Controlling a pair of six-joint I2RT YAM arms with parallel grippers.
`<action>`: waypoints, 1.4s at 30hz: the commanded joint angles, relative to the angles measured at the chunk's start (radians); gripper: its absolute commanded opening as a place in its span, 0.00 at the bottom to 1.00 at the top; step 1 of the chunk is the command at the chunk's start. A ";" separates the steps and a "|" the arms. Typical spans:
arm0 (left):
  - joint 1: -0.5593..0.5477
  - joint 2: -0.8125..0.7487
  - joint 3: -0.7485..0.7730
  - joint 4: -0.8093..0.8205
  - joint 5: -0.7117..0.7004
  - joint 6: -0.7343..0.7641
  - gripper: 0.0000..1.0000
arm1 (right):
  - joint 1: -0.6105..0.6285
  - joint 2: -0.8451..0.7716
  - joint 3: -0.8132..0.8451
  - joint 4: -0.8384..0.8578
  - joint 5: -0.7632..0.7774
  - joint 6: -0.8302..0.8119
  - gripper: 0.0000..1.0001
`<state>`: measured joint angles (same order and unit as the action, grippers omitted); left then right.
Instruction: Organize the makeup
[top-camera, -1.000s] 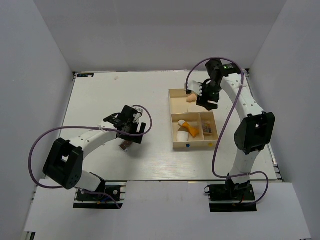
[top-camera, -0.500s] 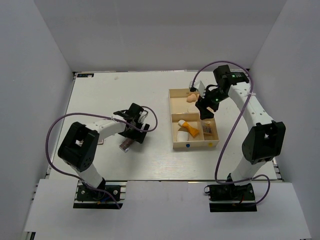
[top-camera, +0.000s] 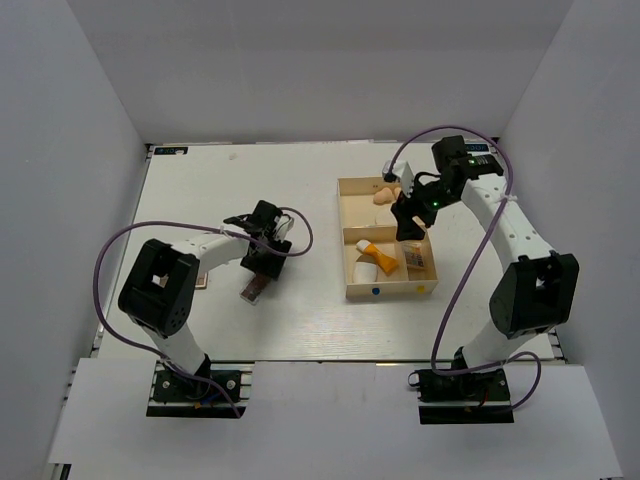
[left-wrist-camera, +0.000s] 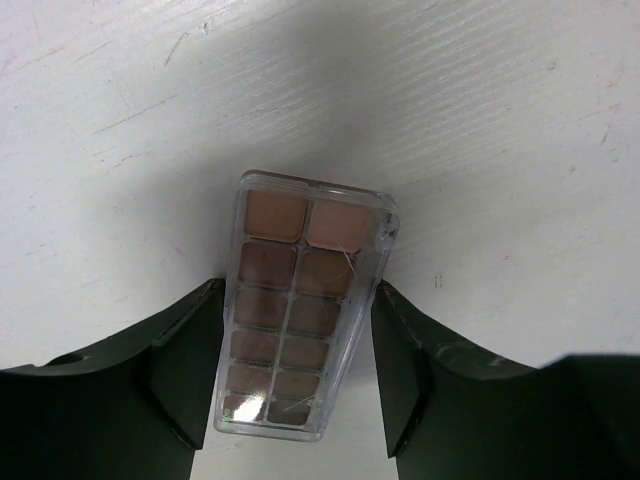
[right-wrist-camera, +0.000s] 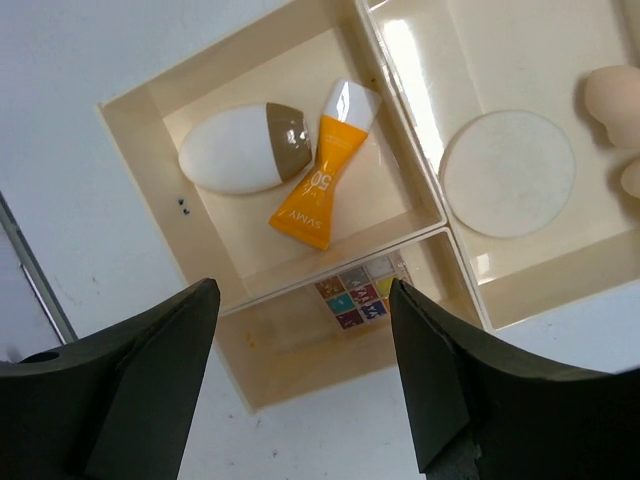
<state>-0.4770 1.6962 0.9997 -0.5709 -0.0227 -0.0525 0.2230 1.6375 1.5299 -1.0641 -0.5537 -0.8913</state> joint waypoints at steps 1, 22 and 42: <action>0.008 0.022 0.031 -0.023 0.084 0.000 0.29 | -0.011 -0.096 -0.026 0.131 -0.028 0.101 0.74; -0.143 0.065 0.359 0.597 0.734 -0.587 0.16 | -0.175 -0.315 -0.221 0.679 0.259 0.643 0.00; -0.356 0.499 0.836 0.535 0.386 -1.018 0.14 | -0.283 -0.459 -0.341 0.762 0.337 0.767 0.00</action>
<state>-0.8265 2.2200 1.7786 0.0536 0.4755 -1.0306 -0.0498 1.2079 1.1992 -0.3553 -0.2169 -0.1509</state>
